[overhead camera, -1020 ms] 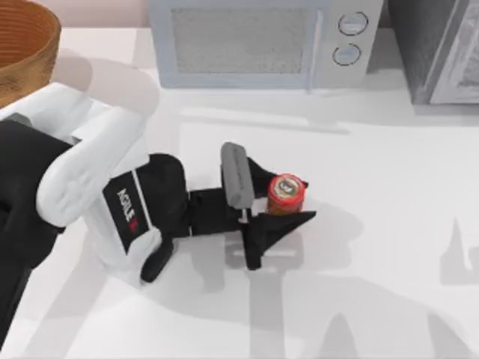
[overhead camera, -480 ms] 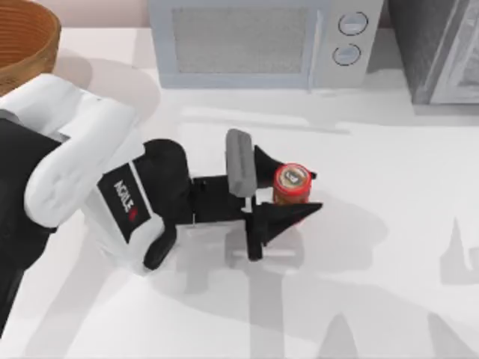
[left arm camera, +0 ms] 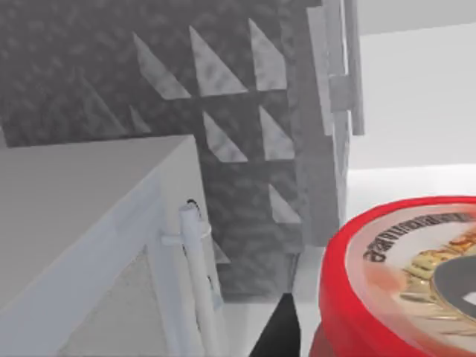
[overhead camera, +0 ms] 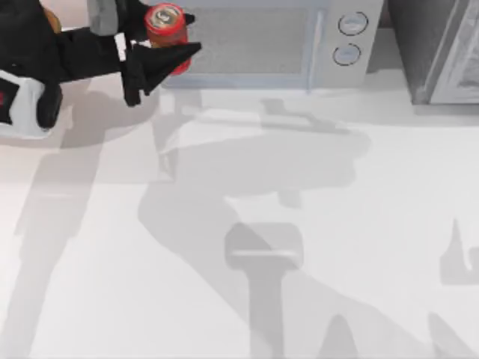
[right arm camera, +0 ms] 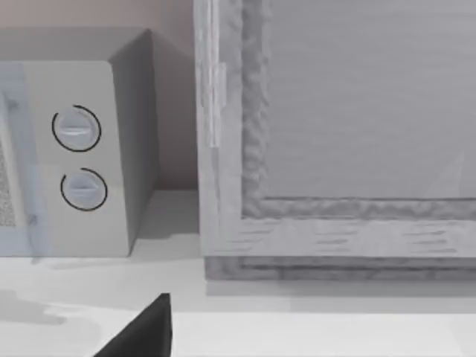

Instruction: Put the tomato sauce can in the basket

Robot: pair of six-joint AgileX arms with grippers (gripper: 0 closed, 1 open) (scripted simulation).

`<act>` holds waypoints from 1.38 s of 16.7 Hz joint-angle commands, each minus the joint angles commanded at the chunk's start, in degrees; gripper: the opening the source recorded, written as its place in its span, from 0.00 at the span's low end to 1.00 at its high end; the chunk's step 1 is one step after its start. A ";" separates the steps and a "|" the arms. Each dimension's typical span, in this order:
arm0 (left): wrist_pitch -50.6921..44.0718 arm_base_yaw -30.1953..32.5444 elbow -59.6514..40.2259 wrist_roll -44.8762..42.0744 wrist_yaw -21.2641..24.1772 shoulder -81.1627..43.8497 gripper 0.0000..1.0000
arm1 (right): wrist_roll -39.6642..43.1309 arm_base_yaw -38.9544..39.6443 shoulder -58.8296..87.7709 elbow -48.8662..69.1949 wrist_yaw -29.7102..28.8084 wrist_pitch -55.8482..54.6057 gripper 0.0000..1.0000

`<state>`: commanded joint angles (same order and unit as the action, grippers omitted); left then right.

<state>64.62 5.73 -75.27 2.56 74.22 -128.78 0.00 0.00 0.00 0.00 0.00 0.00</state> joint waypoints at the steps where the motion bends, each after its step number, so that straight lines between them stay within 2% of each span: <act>1: -4.78 -5.27 -2.41 -0.42 1.44 1.46 0.00 | 0.00 0.00 0.00 0.00 0.00 0.00 1.00; 6: -27.03 -27.23 -12.89 -3.40 4.01 5.43 0.00 | 0.00 0.00 0.00 0.00 0.00 0.00 1.00; 10: -35.39 -35.81 -18.77 -5.34 4.66 3.24 0.00 | 0.00 0.00 0.00 0.00 0.00 0.00 1.00; 16: -36.07 -36.34 -19.46 -5.64 4.35 2.74 0.00 | 0.00 0.00 0.00 0.00 0.00 0.00 1.00; 23: -32.87 -30.30 -22.45 -4.42 -1.66 -2.38 0.00 | 0.00 0.00 0.00 0.00 0.00 0.00 1.00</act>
<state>31.75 -24.57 -97.73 -1.86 72.56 -131.16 0.00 0.00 0.00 0.00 0.00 0.00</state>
